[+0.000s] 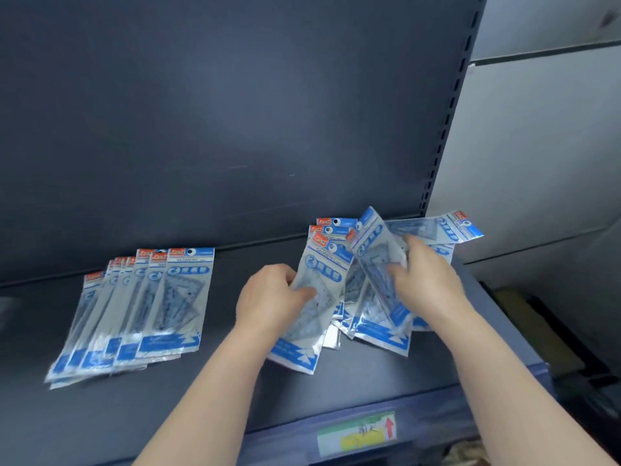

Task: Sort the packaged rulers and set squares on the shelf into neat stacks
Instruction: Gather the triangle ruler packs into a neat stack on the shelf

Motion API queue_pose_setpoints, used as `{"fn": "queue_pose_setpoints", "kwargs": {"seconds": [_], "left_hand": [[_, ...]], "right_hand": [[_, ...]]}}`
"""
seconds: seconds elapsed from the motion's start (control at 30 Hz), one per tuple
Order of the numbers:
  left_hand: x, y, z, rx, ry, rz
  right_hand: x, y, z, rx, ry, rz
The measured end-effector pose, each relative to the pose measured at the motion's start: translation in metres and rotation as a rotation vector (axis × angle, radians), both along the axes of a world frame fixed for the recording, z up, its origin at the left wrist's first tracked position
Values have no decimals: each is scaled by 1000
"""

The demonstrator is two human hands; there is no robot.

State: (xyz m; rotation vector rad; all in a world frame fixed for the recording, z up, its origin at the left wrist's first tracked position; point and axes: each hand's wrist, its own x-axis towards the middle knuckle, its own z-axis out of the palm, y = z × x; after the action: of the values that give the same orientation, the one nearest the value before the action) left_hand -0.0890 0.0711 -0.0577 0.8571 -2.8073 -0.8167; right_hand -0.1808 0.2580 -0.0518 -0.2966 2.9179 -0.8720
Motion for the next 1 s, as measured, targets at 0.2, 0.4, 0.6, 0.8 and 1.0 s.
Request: {"fn": "queue_pose_setpoints", "kwargs": {"seconds": [0.2, 0.4, 0.6, 0.8, 1.0], "left_hand": [[2, -11, -11, 216, 164, 211], [30, -65, -4, 75, 206, 399], [57, -105, 4, -320, -77, 348], [83, -118, -5, -303, -178, 166], [94, -141, -3, -285, -36, 152]], "right_hand": [[-4, 4, 13, -246, -48, 58], [11, -46, -6, -349, -246, 271], [36, -102, -17, -385, -307, 342], [53, -146, -21, -399, -331, 333], [81, -204, -29, -167, -109, 442]]}}
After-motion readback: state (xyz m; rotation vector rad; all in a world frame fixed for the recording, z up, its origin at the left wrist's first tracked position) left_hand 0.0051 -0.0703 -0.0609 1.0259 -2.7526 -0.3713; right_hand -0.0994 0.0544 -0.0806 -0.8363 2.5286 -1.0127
